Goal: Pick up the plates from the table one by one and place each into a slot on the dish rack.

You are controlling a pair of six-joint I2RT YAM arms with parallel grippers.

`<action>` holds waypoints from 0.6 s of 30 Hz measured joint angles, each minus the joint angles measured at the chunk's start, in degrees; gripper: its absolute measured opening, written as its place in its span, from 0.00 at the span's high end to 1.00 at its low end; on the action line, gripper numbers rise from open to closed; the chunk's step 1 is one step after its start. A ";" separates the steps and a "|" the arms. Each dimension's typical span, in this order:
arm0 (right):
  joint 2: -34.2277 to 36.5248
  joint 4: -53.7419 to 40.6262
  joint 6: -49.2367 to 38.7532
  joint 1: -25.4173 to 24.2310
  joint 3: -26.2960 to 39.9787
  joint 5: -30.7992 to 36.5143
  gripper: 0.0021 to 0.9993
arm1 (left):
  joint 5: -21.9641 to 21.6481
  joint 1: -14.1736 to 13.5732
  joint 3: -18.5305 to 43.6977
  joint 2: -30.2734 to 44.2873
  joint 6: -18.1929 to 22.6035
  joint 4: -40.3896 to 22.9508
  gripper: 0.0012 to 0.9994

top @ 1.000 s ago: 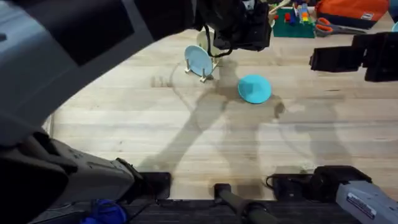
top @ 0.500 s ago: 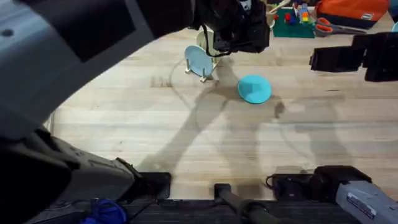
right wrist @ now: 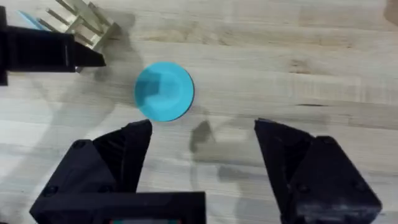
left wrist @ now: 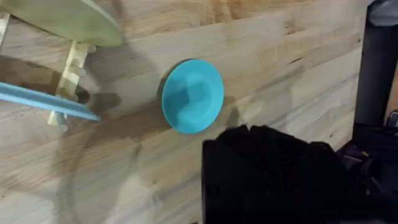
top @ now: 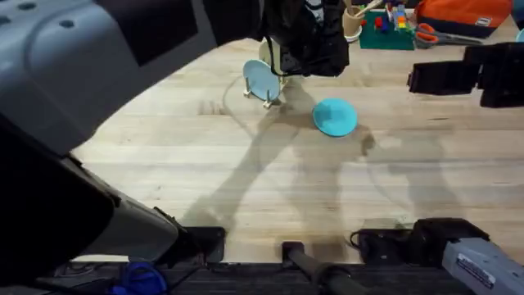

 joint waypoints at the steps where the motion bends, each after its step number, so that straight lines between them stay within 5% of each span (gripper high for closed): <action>1: 0.00 0.00 0.00 0.00 0.00 -0.01 0.01 | 0.00 0.00 0.00 0.06 0.00 -0.03 0.96; 18: 0.00 0.00 0.00 0.00 0.00 0.00 0.00 | -0.22 -0.96 -3.37 3.24 -0.83 4.81 0.96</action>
